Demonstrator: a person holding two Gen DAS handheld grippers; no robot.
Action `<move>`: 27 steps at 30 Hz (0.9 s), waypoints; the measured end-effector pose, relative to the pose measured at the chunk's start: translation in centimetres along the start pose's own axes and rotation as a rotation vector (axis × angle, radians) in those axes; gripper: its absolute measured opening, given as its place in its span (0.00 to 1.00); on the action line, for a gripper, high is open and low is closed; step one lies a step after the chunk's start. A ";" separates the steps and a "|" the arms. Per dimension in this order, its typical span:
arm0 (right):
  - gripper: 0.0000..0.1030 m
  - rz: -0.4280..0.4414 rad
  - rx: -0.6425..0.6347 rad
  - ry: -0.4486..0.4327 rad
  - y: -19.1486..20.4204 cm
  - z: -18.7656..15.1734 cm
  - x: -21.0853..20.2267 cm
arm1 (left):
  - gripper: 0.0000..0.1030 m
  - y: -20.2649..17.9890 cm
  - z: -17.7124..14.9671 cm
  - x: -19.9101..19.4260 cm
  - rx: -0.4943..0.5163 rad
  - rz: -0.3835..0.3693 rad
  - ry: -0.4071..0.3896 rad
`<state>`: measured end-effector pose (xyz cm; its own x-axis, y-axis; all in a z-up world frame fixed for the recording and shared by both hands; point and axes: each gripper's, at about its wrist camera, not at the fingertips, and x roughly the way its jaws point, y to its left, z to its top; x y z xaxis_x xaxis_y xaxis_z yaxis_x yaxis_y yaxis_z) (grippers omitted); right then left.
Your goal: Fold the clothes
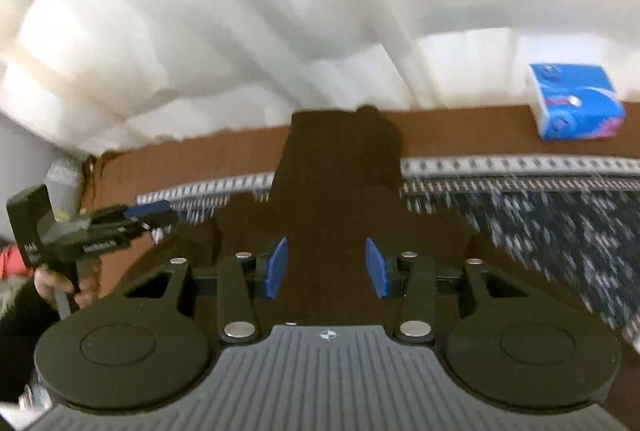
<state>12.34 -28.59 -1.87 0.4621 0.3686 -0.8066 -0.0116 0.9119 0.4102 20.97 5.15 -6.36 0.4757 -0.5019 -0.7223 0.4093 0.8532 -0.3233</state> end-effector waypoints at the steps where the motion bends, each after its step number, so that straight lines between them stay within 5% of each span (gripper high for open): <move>1: 0.47 0.006 0.012 0.003 -0.6 1.0 1.5 | 0.59 0.2 0.5 1.5 -0.012 0.003 0.016; 10: 0.47 0.027 0.193 0.067 -7.5 5.1 14.5 | 0.59 3.8 2.6 12.5 -0.161 0.101 0.130; 22: 0.47 0.013 0.169 0.027 -10.3 6.7 21.5 | 0.64 5.3 4.3 17.7 -0.137 0.104 0.152; 24: 0.49 0.020 0.163 0.014 -10.3 6.8 22.0 | 0.49 5.1 4.4 17.9 -0.107 0.084 0.154; 25: 0.49 0.036 0.154 0.009 -10.2 6.7 22.2 | 0.02 5.0 4.5 18.0 -0.093 0.075 0.155; 26: 0.42 0.054 0.145 0.006 -10.0 6.7 22.3 | 0.00 4.8 4.5 18.0 -0.072 0.065 0.155; 27: 0.14 0.086 0.144 0.018 -9.9 6.7 22.4 | 0.00 4.4 4.6 17.9 -0.044 0.065 0.137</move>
<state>28.73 -30.57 -21.16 0.4493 0.4488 -0.7725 0.0772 0.8419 0.5341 34.82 -0.69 -17.90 0.3882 -0.4244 -0.8180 0.3456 0.8899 -0.2977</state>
